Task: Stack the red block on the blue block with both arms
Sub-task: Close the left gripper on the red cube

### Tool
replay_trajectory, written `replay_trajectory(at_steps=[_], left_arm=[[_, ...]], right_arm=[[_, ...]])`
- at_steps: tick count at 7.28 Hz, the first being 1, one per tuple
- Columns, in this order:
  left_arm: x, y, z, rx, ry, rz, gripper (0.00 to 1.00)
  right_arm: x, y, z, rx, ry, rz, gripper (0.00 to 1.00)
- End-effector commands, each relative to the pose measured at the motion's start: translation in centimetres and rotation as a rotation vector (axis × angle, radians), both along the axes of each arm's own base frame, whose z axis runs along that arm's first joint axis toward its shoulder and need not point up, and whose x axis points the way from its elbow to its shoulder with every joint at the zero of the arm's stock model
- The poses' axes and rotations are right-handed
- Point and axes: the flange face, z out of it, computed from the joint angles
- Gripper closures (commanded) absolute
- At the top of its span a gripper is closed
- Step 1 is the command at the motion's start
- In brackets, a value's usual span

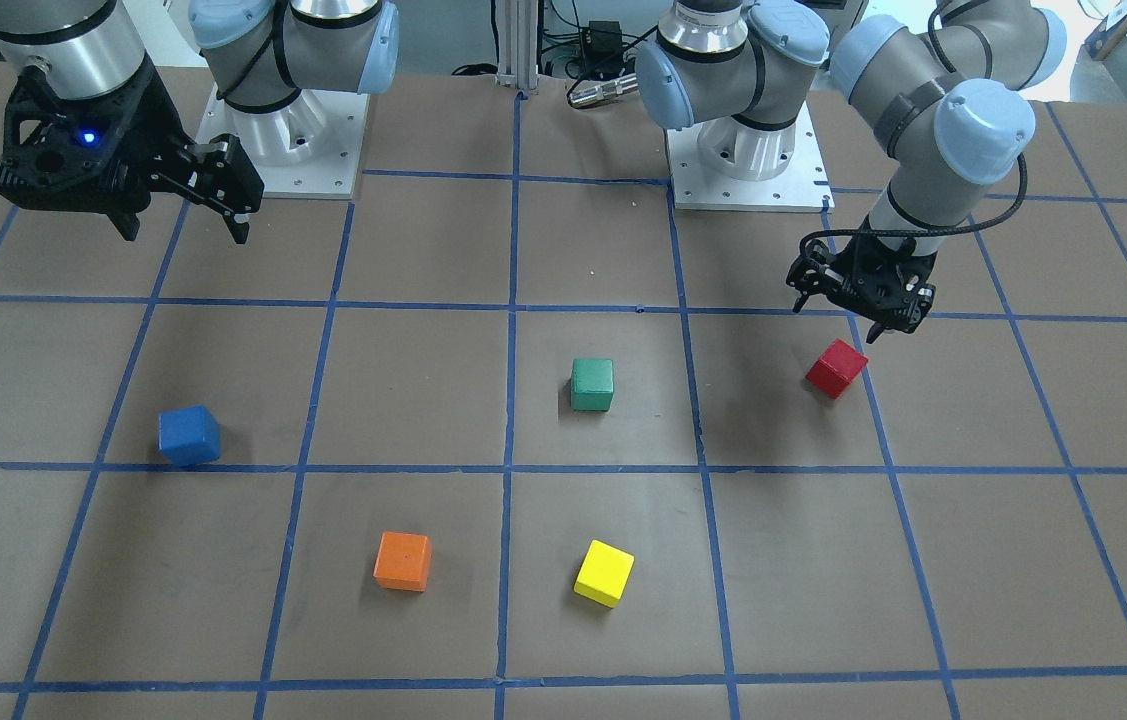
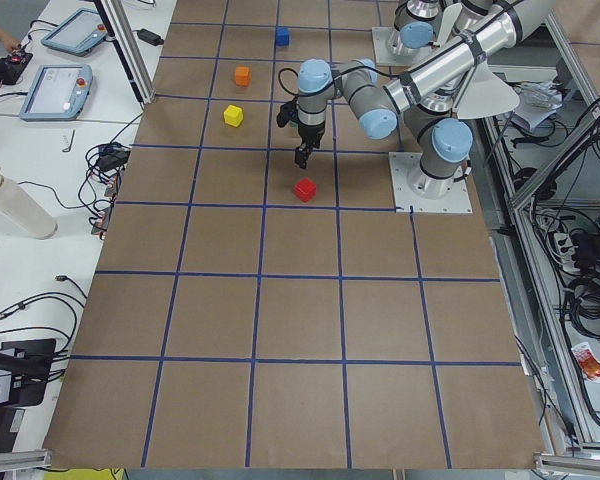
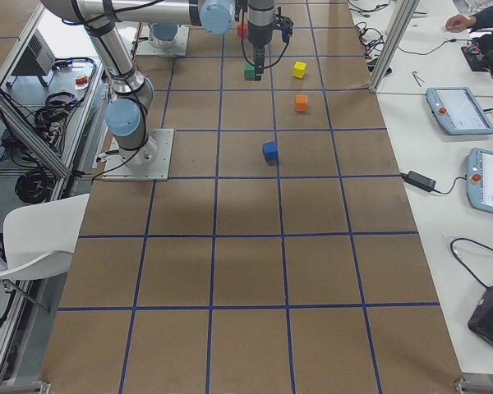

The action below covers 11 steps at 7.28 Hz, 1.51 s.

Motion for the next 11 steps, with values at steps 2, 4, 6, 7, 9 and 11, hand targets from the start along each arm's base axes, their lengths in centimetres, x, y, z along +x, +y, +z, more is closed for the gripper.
replay_trajectory(at_steps=[2,4,6,7,9,11], left_arm=[[1.6,-0.2,-3.5,0.029,-0.102,0.009,0.00],[1.7,-0.6,-4.6,0.031,-0.095,0.008,0.00],[1.3,-0.8,-5.6,0.023,-0.046,0.006,0.00],[1.3,-0.7,-5.8,0.026,-0.046,0.003,0.00],[1.5,-1.2,-6.6,0.011,-0.053,0.002,0.00],[1.4,-0.8,-7.0,0.020,-0.053,-0.002,0.46]], right_arm=[[0.0,-0.1,-0.1,0.003,0.000,0.000,0.00],[0.0,-0.1,-0.1,0.003,0.000,0.000,0.00],[0.0,-0.1,-0.1,0.003,0.001,0.000,0.00],[0.0,-0.1,-0.2,0.003,0.003,0.000,0.00],[-0.1,-0.1,-0.2,0.003,0.006,0.000,0.00],[-0.1,-0.2,-0.2,0.002,0.008,0.000,0.00]])
